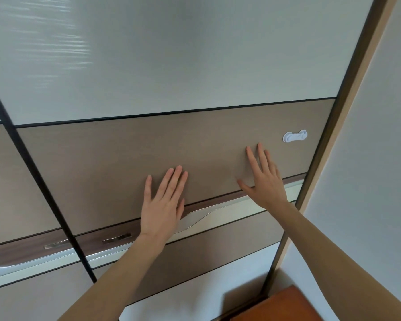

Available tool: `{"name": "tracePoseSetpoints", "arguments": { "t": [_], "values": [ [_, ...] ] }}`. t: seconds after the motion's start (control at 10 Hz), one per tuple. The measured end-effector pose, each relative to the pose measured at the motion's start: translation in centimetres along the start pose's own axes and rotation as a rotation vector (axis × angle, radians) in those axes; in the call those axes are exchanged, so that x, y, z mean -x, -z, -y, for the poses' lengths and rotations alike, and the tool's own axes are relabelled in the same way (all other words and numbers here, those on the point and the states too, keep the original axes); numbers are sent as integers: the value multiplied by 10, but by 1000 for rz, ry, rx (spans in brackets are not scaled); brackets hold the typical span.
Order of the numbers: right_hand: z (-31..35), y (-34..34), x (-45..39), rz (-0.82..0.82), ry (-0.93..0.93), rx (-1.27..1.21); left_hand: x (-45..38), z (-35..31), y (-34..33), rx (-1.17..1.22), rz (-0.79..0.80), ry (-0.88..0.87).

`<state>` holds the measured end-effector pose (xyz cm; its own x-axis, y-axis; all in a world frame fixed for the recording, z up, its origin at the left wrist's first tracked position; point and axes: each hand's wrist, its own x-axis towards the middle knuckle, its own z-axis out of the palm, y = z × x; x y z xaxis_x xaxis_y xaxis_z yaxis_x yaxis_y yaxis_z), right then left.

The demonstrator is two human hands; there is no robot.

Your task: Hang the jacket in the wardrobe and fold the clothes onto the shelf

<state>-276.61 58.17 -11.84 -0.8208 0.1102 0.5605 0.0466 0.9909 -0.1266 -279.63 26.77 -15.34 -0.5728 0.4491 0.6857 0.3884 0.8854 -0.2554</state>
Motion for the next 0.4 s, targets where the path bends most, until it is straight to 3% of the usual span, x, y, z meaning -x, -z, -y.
{"name": "tracePoseSetpoints", "arguments": {
  "t": [0.2, 0.4],
  "values": [
    [8, 28, 22, 22, -27, 84, -1, -8, 26, 101, 36, 7],
    [49, 64, 75, -2, -91, 117, 4, 0, 60, 502, 64, 93]
  ]
}}
